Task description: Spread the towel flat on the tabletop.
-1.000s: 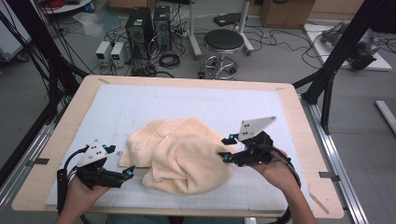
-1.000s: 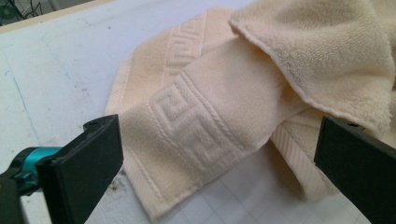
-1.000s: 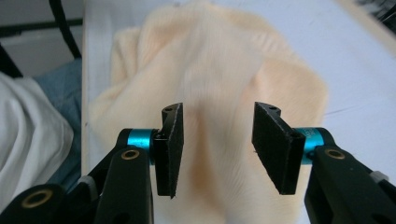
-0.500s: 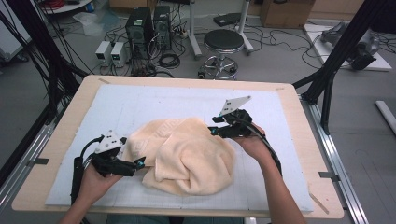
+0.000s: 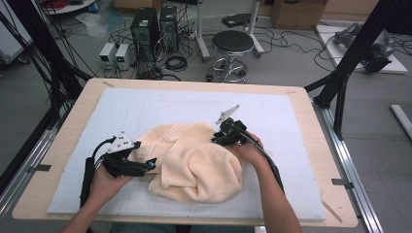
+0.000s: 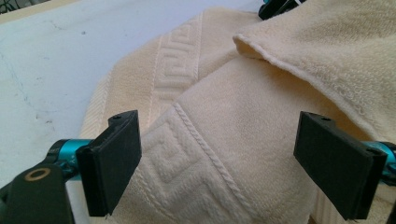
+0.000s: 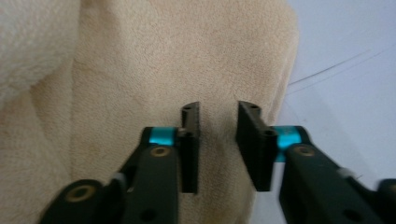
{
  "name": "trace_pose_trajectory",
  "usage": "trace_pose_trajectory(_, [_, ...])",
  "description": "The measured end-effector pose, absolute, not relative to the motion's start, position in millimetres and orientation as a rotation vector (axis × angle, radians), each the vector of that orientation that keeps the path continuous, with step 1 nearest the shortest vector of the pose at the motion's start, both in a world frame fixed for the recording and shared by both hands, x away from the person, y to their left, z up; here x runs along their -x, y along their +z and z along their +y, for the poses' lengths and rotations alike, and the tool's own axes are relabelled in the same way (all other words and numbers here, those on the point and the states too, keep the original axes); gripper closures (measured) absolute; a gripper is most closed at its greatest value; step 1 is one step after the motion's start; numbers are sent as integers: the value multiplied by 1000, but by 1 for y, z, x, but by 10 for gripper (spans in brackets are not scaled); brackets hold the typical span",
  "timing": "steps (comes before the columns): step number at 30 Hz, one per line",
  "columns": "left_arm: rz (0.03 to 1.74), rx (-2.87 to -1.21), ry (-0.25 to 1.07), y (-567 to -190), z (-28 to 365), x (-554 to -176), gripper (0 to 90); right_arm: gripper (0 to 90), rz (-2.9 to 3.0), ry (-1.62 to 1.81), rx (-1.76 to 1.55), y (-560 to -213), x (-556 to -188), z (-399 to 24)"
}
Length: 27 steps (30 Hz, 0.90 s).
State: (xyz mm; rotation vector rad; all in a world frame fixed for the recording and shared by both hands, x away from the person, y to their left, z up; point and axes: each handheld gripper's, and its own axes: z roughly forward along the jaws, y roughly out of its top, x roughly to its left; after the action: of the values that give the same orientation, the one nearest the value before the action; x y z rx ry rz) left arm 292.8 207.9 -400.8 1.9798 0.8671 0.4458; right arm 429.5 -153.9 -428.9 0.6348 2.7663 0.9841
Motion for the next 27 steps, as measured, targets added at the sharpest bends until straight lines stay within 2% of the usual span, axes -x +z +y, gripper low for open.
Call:
trace_pose_trajectory(1, [872, -1976, 444, -401, 208, -293, 155, 859, 2779, 980, -646, -428, -428, -156])
trace_pose_trajectory(8, [868, -1984, 445, -399, 210, -293, 160, 872, 2754, 979, -696, -411, -416, -180])
trace_pose_trajectory(11, [873, -1966, 439, -398, 210, -294, 163, 873, 2697, 980, -691, -392, -390, -207])
trace_pose_trajectory(15, [876, -1961, 429, -398, 209, -295, 166, 872, 2671, 957, -705, -383, -365, -229])
trace_pose_trajectory(17, [867, -1971, 430, -397, 208, -296, 172, 872, 2636, 958, -732, -377, -338, -249])
trace_pose_trajectory(21, [866, -1961, 433, -393, 204, -300, 184, 872, 2624, 983, -720, -377, -313, -256])
trace_pose_trajectory(23, [863, -1952, 428, -388, 199, -306, 207, 859, 2632, 969, -702, -380, -303, -255])
trace_pose_trajectory(26, [859, -1955, 419, -385, 194, -311, 226, 780, 2599, 1051, -719, -373, -309, -257])
trace_pose_trajectory(27, [858, -1956, 418, -384, 191, -315, 226, 780, 2599, 1051, -719, -373, -309, -257])
